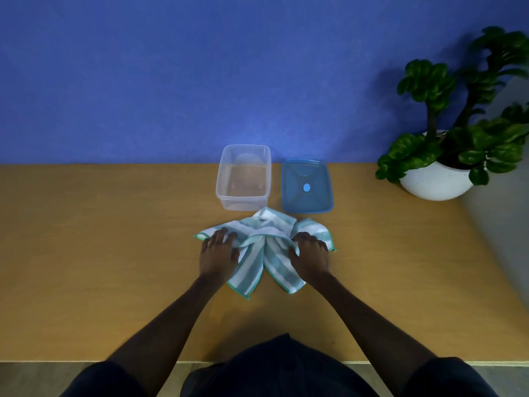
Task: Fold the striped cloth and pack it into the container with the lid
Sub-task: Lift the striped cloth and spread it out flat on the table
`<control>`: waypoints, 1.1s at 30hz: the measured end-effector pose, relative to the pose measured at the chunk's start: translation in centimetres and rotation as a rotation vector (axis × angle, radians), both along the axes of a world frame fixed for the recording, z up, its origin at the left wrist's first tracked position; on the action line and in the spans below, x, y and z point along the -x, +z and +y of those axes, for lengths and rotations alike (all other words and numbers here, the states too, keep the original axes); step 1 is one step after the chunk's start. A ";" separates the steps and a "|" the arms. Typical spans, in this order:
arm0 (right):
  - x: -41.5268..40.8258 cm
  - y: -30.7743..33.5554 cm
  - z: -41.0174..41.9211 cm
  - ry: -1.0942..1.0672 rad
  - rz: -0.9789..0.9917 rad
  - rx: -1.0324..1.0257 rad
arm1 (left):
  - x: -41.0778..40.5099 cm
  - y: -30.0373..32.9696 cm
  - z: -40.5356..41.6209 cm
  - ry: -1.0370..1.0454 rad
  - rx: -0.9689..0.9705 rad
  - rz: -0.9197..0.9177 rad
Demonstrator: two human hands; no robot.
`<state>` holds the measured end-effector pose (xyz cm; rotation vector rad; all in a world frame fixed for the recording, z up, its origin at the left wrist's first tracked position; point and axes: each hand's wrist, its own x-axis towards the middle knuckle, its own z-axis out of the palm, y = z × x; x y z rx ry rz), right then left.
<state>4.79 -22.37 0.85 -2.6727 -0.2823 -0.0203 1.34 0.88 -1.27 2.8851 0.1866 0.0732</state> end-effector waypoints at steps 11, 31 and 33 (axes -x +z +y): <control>-1.7 4.3 -2.1 -0.092 -0.073 -0.122 | -2.3 2.9 1.9 0.037 -0.063 -0.091; -4.5 7.5 -7.6 -0.145 -0.231 0.083 | -5.8 10.3 6.1 0.044 0.124 -0.431; -4.6 7.7 -8.2 -0.158 -0.234 0.081 | -6.3 11.3 6.9 0.047 0.114 -0.445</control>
